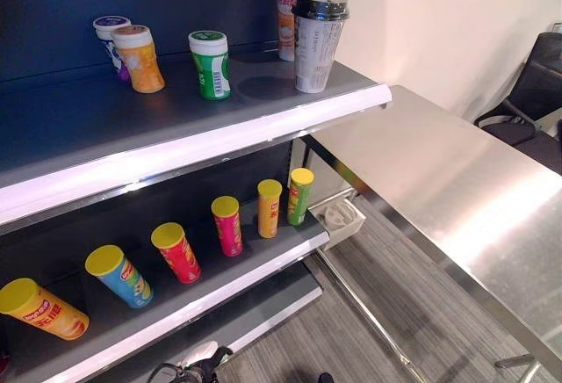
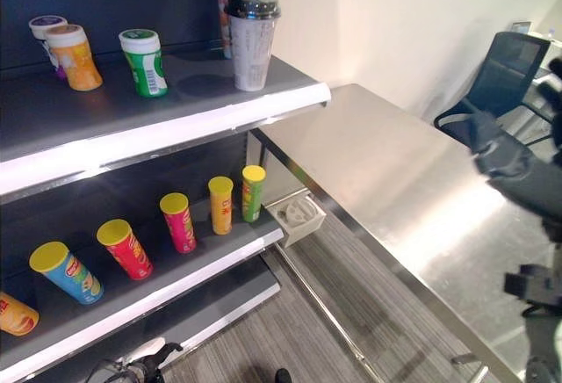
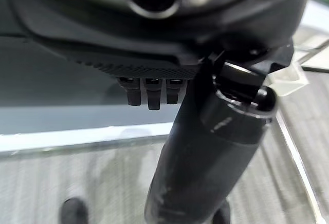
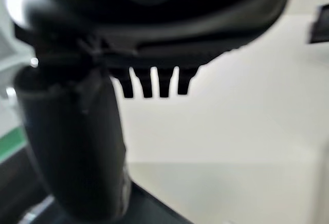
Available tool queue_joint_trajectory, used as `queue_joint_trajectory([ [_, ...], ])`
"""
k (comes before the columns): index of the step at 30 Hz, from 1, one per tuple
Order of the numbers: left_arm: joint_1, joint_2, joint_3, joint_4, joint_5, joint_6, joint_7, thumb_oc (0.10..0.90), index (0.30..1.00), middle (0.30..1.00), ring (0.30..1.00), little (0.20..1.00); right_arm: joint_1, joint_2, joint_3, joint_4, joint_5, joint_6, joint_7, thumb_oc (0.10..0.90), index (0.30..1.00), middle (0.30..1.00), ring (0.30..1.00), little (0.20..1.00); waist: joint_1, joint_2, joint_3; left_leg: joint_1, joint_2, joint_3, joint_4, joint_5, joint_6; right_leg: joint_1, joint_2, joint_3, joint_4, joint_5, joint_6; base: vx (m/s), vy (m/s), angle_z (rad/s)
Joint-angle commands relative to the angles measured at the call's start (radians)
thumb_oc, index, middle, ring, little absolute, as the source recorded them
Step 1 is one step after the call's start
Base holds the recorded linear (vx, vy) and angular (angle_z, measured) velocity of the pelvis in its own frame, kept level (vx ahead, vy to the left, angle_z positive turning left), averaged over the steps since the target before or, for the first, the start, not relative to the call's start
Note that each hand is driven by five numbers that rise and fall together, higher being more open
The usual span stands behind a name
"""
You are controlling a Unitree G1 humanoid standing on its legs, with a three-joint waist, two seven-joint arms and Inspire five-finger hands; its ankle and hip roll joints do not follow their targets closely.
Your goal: Put the goods on the table back onto the shelves and tidy them up.
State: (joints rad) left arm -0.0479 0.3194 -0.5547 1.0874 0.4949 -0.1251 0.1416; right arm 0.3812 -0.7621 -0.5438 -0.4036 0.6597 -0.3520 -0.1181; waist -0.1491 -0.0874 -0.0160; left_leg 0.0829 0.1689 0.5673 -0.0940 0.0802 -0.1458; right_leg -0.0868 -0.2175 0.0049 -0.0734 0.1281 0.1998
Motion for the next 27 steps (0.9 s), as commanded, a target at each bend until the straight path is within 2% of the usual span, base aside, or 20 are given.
queue_joint_trajectory([
  [1,-0.103,0.025,0.02,-0.042,0.022,-0.037,0.03,0.8,0.9,0.9,0.9,0.9,-0.158,-0.019,-0.043,-0.09,-0.11,-0.024,-0.066,0.8,0.9,0.9,0.9,0.9,0.011,-0.025,0.065,0.063,-0.085,-0.053,0.007,-0.19,0.086,-0.002,0.006,0.018,0.047,0.127,0.052,-0.09,0.133,-0.04],
  [2,-0.104,0.027,0.023,-0.042,0.022,-0.037,0.029,0.8,0.9,0.9,0.9,0.9,-0.162,-0.018,-0.038,-0.09,-0.114,-0.022,-0.068,0.8,0.9,0.9,0.9,0.9,0.008,-0.027,0.063,0.06,-0.087,-0.052,0.007,-0.19,0.088,-0.005,0.005,0.019,0.047,0.128,0.053,-0.15,0.195,-0.05],
  [4,-0.113,0.038,0.03,-0.036,0.01,-0.029,0.042,0.8,0.9,0.9,0.9,0.9,-0.223,0.009,0.045,-0.088,-0.176,-0.002,-0.079,0.8,0.9,0.9,0.9,0.9,-0.002,-0.02,0.102,0.026,-0.1,-0.048,0.007,-0.183,0.1,-0.071,-0.005,0.044,0.096,0.193,0.057,-0.21,0.153,-0.07],
  [6,-0.119,0.046,0.038,-0.04,0.001,-0.026,0.044,0.8,0.9,0.9,0.9,0.9,-0.248,0.004,0.078,-0.083,-0.174,-0.004,-0.076,0.8,0.9,0.9,0.9,0.9,-0.003,-0.018,0.116,0.004,-0.095,-0.04,0.007,-0.171,0.104,-0.095,-0.003,0.026,0.135,0.174,0.048,-0.25,0.13,-0.25],
  [7,-0.125,0.053,0.042,-0.038,-0.01,-0.021,0.048,0.8,0.9,0.9,0.9,0.9,-0.263,-0.005,0.116,-0.083,-0.16,-0.008,-0.063,0.8,0.9,0.9,0.9,0.9,0.001,-0.016,0.123,-0.014,-0.091,-0.034,0.007,-0.162,0.108,-0.105,0.007,0.003,0.178,0.141,0.034,-0.31,0.165,-0.3],
  [9,-0.11,0.073,0.067,-0.034,-0.033,-0.018,0.048,0.8,0.9,0.9,0.9,0.9,-0.274,-0.022,0.167,-0.096,-0.126,-0.012,-0.014,0.8,0.9,0.9,0.9,0.9,0.019,-0.014,0.124,-0.043,-0.076,-0.018,0.007,-0.142,0.111,-0.088,0.044,-0.05,0.26,0.037,0.007,-0.22,0.153,-0.34],
  [10,-0.1,0.08,0.085,-0.026,-0.048,-0.013,0.051,0.8,0.9,0.9,0.9,0.9,-0.28,-0.011,0.194,-0.089,-0.115,-0.012,-0.007,0.8,0.9,0.9,0.9,0.9,0.039,-0.007,0.124,-0.052,-0.072,-0.032,0.007,-0.153,0.116,-0.073,0.08,-0.061,0.322,-0.022,0.011,-0.22,0.085,-0.25],
  [11,-0.088,0.087,0.098,-0.031,-0.056,-0.012,0.05,0.8,0.9,0.9,0.9,0.9,-0.291,-0.004,0.214,-0.072,-0.098,-0.015,0.004,0.8,0.9,0.9,0.9,0.9,0.043,-0.011,0.123,-0.073,-0.063,-0.016,0.007,-0.124,0.122,-0.089,0.108,-0.084,0.389,-0.053,-0.004,-0.27,0.066,-0.02],
  [12,-0.061,0.099,0.126,-0.031,-0.078,-0.008,0.043,0.8,0.9,0.9,0.9,0.9,-0.292,-0.015,0.238,-0.051,-0.041,-0.011,0.039,0.8,0.9,0.9,0.9,0.9,0.061,-0.018,0.115,-0.103,-0.063,-0.022,0.007,-0.108,0.127,-0.092,0.186,-0.088,0.463,-0.106,0.006,-0.24,-0.02,0.17],
  [13,-0.059,0.099,0.127,-0.032,-0.078,-0.008,0.042,0.8,0.9,0.9,0.9,0.9,-0.294,-0.016,0.24,-0.049,-0.04,-0.012,0.04,0.8,0.9,0.9,0.9,0.9,0.06,-0.019,0.113,-0.104,-0.064,-0.022,0.007,-0.109,0.127,-0.095,0.185,-0.088,0.466,-0.108,0.006,-0.12,0.011,0.27],
  [18,-0.059,0.099,0.128,-0.032,-0.078,-0.008,0.042,0.8,0.9,0.9,0.9,0.9,-0.294,-0.016,0.241,-0.048,-0.04,-0.012,0.041,0.8,0.9,0.9,0.9,0.9,0.059,-0.02,0.111,-0.106,-0.065,-0.023,0.007,-0.109,0.128,-0.096,0.184,-0.088,0.467,-0.109,0.006,-0.02,-0.019,0.14],
  [19,-0.018,0.094,0.177,-0.016,-0.087,-0.009,0.041,0.8,0.9,0.9,0.9,0.9,-0.28,-0.054,0.27,-0.044,-0.008,0.008,0.068,0.8,0.9,0.9,0.9,0.9,0.127,-0.083,0.072,-0.13,-0.114,-0.039,0.007,-0.105,0.114,0.055,0.242,-0.075,0.144,-0.175,-0.068,-0.12,-0.074,-0.01],
  [20,-0.003,0.097,0.18,-0.036,-0.077,-0.015,0.049,0.8,0.9,0.9,0.9,0.9,-0.282,-0.064,0.279,-0.025,-0.025,0.013,0.064,0.8,0.9,0.9,0.9,0.9,0.148,-0.094,0.081,-0.134,-0.116,-0.047,0.009,-0.08,0.101,0.096,0.233,-0.103,0.063,-0.134,-0.065,-0.17,-0.051,0.29],
  [21,-0.004,0.1,0.184,-0.044,-0.084,-0.015,0.051,0.8,0.9,0.9,0.9,0.9,-0.281,-0.069,0.279,-0.023,-0.028,0.014,0.063,0.8,0.9,0.9,0.9,0.9,0.15,-0.102,0.092,-0.144,-0.093,-0.045,0.024,-0.07,0.088,0.097,0.215,-0.112,0.054,-0.125,-0.059,-0.09,0.039,0.67],
  [22,-0.004,0.101,0.184,-0.045,-0.084,-0.015,0.051,0.8,0.9,0.9,0.9,0.9,-0.281,-0.068,0.279,-0.023,-0.028,0.014,0.063,0.8,0.9,0.9,0.9,0.9,0.148,-0.103,0.091,-0.145,-0.094,-0.047,0.024,-0.069,0.088,0.097,0.215,-0.113,0.053,-0.125,-0.059,-0.11,0.06,0.86],
  [23,-0.01,0.102,0.19,-0.051,-0.095,-0.014,0.053,0.8,0.9,0.9,0.9,0.9,-0.275,-0.079,0.271,-0.023,-0.037,0.016,0.06,0.8,0.9,0.9,0.9,0.9,0.149,-0.111,0.101,-0.154,-0.06,-0.052,0.043,-0.069,0.078,0.088,0.191,-0.123,0.054,-0.117,-0.056,-0.09,0.077,0.68],
  [25,-0.009,0.099,0.199,-0.041,-0.101,-0.012,0.059,0.8,0.9,0.9,0.9,0.9,-0.266,-0.095,0.256,-0.036,-0.052,0.016,0.061,0.8,0.9,0.9,0.9,0.9,0.15,-0.122,0.101,-0.157,0.003,-0.102,0.082,-0.074,0.058,0.066,0.156,-0.134,0.061,-0.109,-0.053,-0.07,0.141,0.25],
  [26,-0.011,0.101,0.195,-0.035,-0.094,-0.009,0.061,0.8,0.9,0.9,0.9,0.9,-0.258,-0.105,0.243,-0.054,-0.051,0.011,0.063,0.8,0.9,0.9,0.9,0.9,0.148,-0.116,0.097,-0.143,0.075,-0.172,0.073,-0.04,0.029,0.048,0.127,-0.134,0.069,-0.114,-0.054,0.01,0.13,-0.04],
  [27,-0.012,0.1,0.195,-0.034,-0.094,-0.009,0.062,0.8,0.9,0.9,0.9,0.9,-0.256,-0.105,0.242,-0.055,-0.051,0.011,0.063,0.8,0.9,0.9,0.9,0.9,0.147,-0.115,0.096,-0.144,0.076,-0.174,0.071,-0.038,0.027,0.047,0.129,-0.136,0.07,-0.115,-0.055,0.04,0.18,-0.08],
])
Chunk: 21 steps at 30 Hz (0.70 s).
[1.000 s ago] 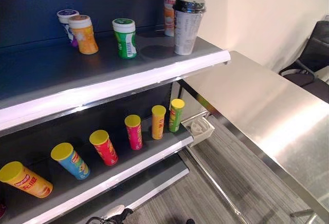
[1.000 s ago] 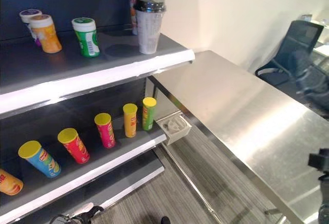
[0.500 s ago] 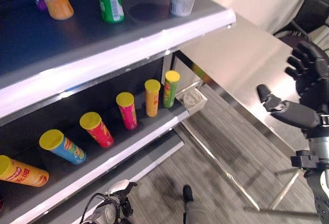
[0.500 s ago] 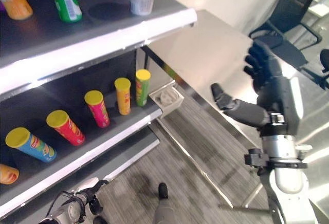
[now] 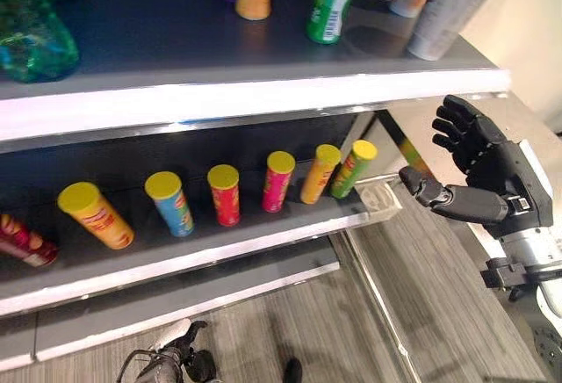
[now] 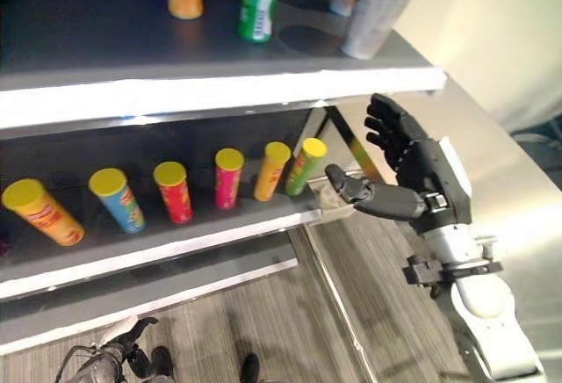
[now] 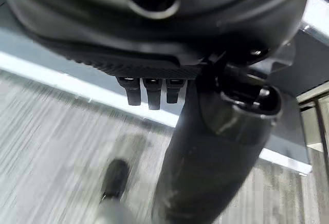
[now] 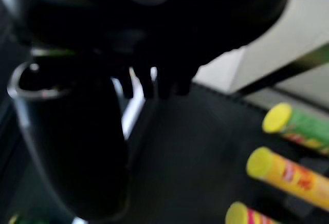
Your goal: Put the goods on the table back onto the shelves and tidy them up.
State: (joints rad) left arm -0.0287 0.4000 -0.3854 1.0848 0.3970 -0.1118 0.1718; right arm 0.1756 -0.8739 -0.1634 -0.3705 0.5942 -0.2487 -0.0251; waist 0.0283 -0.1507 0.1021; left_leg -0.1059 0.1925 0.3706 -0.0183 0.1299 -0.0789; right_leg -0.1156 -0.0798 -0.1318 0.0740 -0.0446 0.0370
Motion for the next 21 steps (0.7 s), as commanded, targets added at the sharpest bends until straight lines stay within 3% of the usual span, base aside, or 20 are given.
queue_joint_trajectory([
  [1,-0.037,0.016,0.009,-0.029,0.016,-0.022,0.031,0.8,0.9,0.9,0.9,0.9,-0.045,-0.004,-0.159,-0.091,-0.004,-0.093,-0.046,0.8,0.9,0.9,0.9,0.9,-0.041,-0.045,-0.024,0.049,0.094,0.016,-0.019,-0.052,-0.054,0.071,-0.022,-0.004,-0.074,0.048,0.108,0.05,0.154,0.07],
  [4,-0.029,-0.001,-0.039,-0.047,0.047,-0.028,0.008,0.8,0.9,0.9,0.9,0.9,0.001,0.018,-0.202,-0.093,-0.067,-0.083,-0.063,0.8,0.9,0.9,0.9,0.9,-0.065,0.003,-0.043,0.09,0.13,0.073,-0.069,-0.039,-0.075,0.07,-0.035,-0.024,-0.061,0.029,0.111,0.12,0.252,0.15],
  [8,0.005,-0.011,-0.005,-0.018,0.042,-0.027,0.009,0.8,0.9,0.9,0.9,0.9,0.015,0.09,-0.207,-0.128,-0.148,-0.092,-0.096,0.8,0.9,0.9,0.9,0.9,-0.073,0.041,-0.053,0.105,0.078,0.084,-0.069,-0.076,-0.079,0.066,-0.074,-0.012,-0.074,0.071,0.123,0.09,0.196,0.13],
  [14,-0.003,-0.01,-0.024,-0.032,0.084,-0.05,0.004,0.8,0.9,0.9,0.9,0.9,0.015,0.147,-0.241,-0.242,-0.249,-0.131,-0.117,0.8,0.9,0.9,0.9,0.9,-0.082,0.019,-0.059,0.132,0.034,0.113,-0.069,-0.119,-0.061,0.067,-0.095,0.017,-0.123,0.14,0.161,0.06,0.086,-0.18],
  [21,-0.003,-0.006,-0.035,-0.049,0.099,-0.054,0.002,0.8,0.9,0.9,0.9,0.9,-0.055,0.132,-0.195,-0.275,-0.309,-0.138,-0.135,0.8,0.9,0.9,0.9,0.9,-0.062,0.001,-0.07,0.152,0.021,0.117,-0.069,-0.138,-0.053,0.074,-0.095,0.02,-0.14,0.168,0.174,0.01,0.001,-0.12],
])
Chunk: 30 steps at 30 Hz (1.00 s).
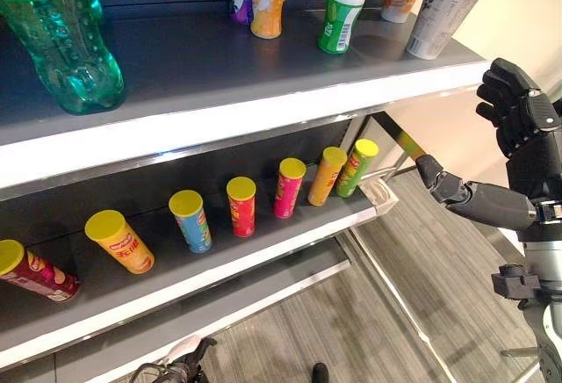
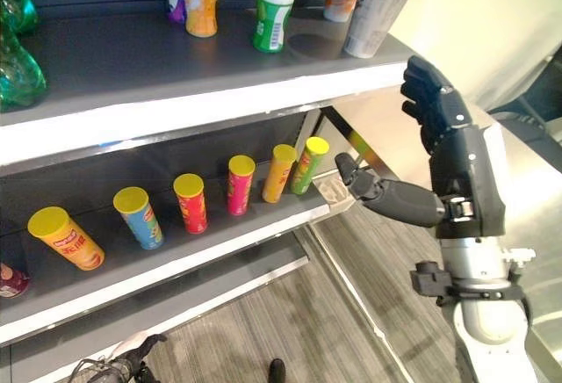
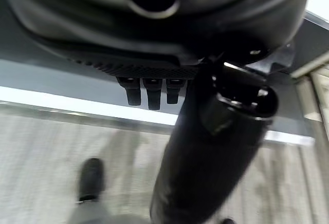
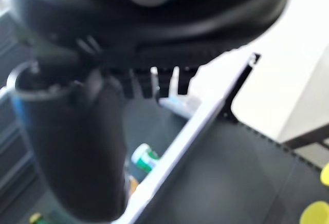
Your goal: Put the goods on the table back onto the shelves and tidy them up.
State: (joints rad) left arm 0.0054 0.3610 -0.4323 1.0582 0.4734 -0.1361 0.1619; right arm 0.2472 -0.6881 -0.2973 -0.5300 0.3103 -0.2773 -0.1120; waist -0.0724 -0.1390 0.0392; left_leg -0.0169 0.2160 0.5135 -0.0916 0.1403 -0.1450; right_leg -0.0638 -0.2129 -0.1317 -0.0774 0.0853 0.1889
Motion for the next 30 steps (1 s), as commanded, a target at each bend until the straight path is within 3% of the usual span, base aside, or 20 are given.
queue_joint_trajectory([
  [1,-0.039,0.032,0.008,-0.023,0.023,-0.031,0.012,0.8,0.9,0.9,0.9,0.9,-0.144,-0.061,-0.048,-0.116,-0.024,-0.109,-0.05,0.8,0.9,0.9,0.9,0.9,0.042,-0.014,-0.009,0.062,-0.003,-0.025,0.004,-0.143,0.015,0.021,0.038,0.019,0.01,0.042,0.021,0.0,0.0,0.0],
  [20,-0.085,0.025,-0.108,0.0,-0.042,0.0,-0.011,0.8,0.9,0.9,0.9,0.9,-0.755,-0.448,0.432,0.269,0.215,0.04,-0.072,0.8,0.9,0.9,0.9,0.9,0.123,-0.046,-0.01,0.081,0.004,-0.051,0.004,-0.139,0.003,0.061,0.049,-0.008,0.013,0.04,0.012,0.02,-0.014,0.02],
  [26,-0.086,0.048,-0.117,0.016,-0.054,0.01,-0.008,0.8,0.9,0.9,0.9,0.9,-0.974,-0.531,0.586,0.362,0.293,0.062,-0.08,0.8,0.9,0.9,0.9,0.9,0.135,-0.053,-0.011,0.08,0.005,-0.054,0.004,-0.135,-0.004,0.061,0.052,-0.01,0.02,0.039,0.012,0.01,-0.003,0.02],
  [30,-0.086,0.048,-0.111,0.023,-0.059,0.013,-0.008,0.8,0.9,0.9,0.9,0.9,-1.039,-0.528,0.634,0.368,0.305,0.063,-0.083,0.8,0.9,0.9,0.9,0.9,0.134,-0.046,-0.011,0.085,0.006,-0.055,0.004,-0.136,-0.006,0.064,0.052,-0.011,0.023,0.038,0.012,0.0,0.0,0.0],
])
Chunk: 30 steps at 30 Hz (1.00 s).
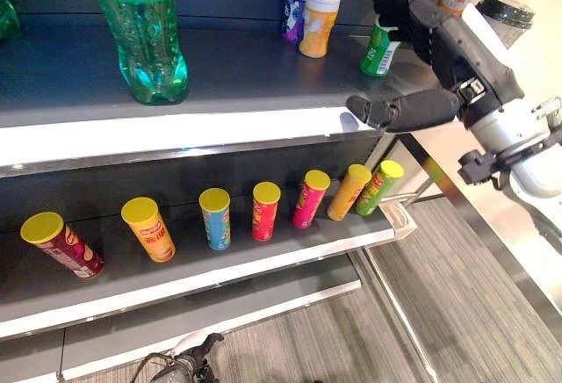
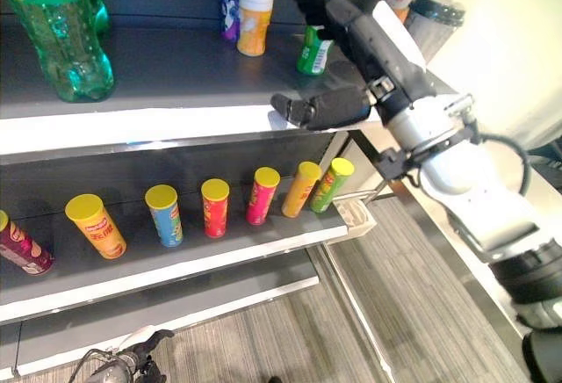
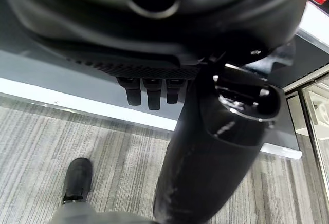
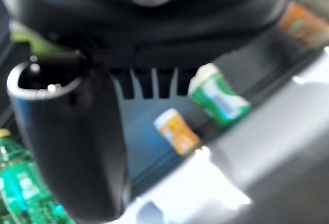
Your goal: Put the goods on the table back onto the shelves and tidy them up.
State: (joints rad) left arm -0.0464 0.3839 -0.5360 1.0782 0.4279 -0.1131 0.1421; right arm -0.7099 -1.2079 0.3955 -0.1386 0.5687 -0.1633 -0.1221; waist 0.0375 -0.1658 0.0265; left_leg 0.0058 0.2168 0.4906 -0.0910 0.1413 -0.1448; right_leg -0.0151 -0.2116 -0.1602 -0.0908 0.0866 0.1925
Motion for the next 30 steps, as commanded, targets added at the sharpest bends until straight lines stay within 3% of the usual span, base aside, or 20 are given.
queue_joint_trajectory([
  [1,-0.032,0.027,-0.004,0.006,-0.016,-0.01,0.014,0.8,0.9,0.9,0.9,0.9,-0.091,-0.008,-0.055,-0.025,0.042,-0.049,-0.076,0.8,0.9,0.9,0.9,0.9,0.024,-0.016,0.001,0.064,0.005,-0.033,0.004,-0.138,-0.006,0.017,0.05,0.017,0.037,0.037,0.008,0.0,0.0,0.0],
  [15,-0.026,0.028,0.004,0.016,-0.023,-0.012,0.014,0.8,0.9,0.9,0.9,0.9,-0.117,-0.033,-0.085,0.012,0.025,-0.046,-0.101,0.8,0.9,0.9,0.9,0.9,0.022,-0.004,-0.004,0.071,0.005,-0.036,0.004,-0.141,-0.008,0.023,0.051,0.019,0.036,0.035,0.008,0.0,0.0,0.0],
  [30,-0.036,0.043,0.007,0.023,-0.048,-0.016,0.019,0.8,0.9,0.9,0.9,0.9,-0.249,0.043,-0.072,0.103,-0.03,-0.033,-0.158,0.8,0.9,0.9,0.9,0.9,0.019,0.021,-0.009,0.091,0.007,-0.036,0.004,-0.145,-0.009,0.029,0.05,0.03,0.054,0.035,0.002,0.0,0.0,0.0],
])
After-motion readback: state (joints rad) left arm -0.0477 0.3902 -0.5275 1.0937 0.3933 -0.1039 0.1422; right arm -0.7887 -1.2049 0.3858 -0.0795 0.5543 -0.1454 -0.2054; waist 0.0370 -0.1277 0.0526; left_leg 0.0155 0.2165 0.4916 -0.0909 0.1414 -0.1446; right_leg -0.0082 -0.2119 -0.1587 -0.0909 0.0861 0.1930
